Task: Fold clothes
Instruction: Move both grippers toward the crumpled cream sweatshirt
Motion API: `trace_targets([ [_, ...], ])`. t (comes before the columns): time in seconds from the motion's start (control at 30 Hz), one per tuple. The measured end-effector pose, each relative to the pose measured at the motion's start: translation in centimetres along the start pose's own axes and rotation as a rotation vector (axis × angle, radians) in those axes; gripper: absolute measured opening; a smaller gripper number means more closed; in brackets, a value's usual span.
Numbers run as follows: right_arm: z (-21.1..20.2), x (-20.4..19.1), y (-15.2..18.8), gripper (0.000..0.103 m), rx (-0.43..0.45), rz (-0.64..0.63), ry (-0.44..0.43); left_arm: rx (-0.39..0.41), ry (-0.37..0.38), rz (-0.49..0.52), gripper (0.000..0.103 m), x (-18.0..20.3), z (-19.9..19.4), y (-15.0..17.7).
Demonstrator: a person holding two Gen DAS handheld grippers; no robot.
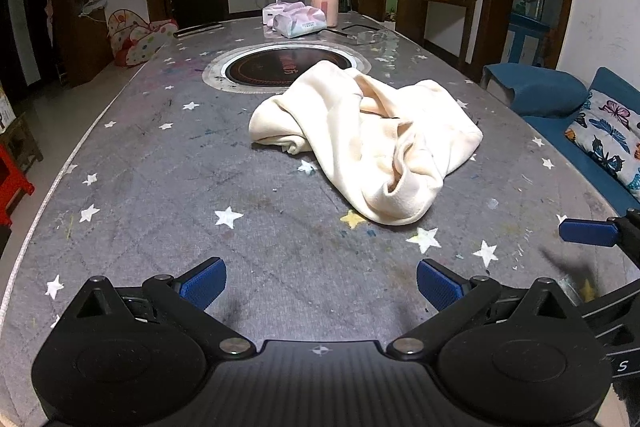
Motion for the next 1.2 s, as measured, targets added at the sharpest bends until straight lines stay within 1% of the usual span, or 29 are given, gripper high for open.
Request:
trace_targets([
  [0.57,1.4,-0.4,-0.9,0.103,-0.021,0.004,-0.023,-0.027,0.002,-0.009,0.103,-0.3,1.6,-0.9],
  [1.2,3.0,0.1,-1.6,0.103,-0.057,0.018,-0.022,-0.058,0.006,-0.018,0.103,-0.1,3.1,-1.9],
])
Point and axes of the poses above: each gripper's, at about its wrist camera, not at the fingertips, and z roughly the way its jaws point, x to its right, y to its underside, the point moved 9 cm from there along z, roughly the way its jaws point, and after that the axes turned 7 degrees about x, right-handed, at the moved point
